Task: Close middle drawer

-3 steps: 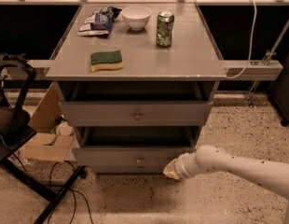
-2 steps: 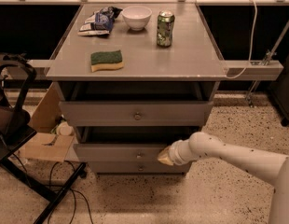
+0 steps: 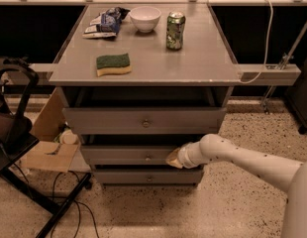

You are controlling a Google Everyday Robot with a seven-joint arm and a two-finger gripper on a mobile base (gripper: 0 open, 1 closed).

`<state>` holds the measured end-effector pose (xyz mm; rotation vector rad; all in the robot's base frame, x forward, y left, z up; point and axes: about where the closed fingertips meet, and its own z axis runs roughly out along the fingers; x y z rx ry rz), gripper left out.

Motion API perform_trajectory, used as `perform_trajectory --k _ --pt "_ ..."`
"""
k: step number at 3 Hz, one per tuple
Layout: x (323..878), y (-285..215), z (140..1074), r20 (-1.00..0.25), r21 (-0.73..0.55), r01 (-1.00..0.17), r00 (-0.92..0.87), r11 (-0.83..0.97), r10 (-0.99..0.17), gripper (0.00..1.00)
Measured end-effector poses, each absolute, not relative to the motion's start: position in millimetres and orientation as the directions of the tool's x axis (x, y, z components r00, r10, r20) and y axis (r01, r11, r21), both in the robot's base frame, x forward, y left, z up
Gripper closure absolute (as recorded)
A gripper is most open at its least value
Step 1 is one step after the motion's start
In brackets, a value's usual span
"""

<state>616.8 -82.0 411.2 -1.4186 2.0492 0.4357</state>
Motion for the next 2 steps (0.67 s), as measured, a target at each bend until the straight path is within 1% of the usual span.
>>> perform_trajectory --k 1,2 --pt "616.8 -82.0 411.2 -0.641 -0.068 -0.925 -0.247 0.374 -0.727 0.53" --pt "616.8 -82.0 411.2 -0.641 -0.068 -0.925 -0.247 0.374 -0.727 0.31"
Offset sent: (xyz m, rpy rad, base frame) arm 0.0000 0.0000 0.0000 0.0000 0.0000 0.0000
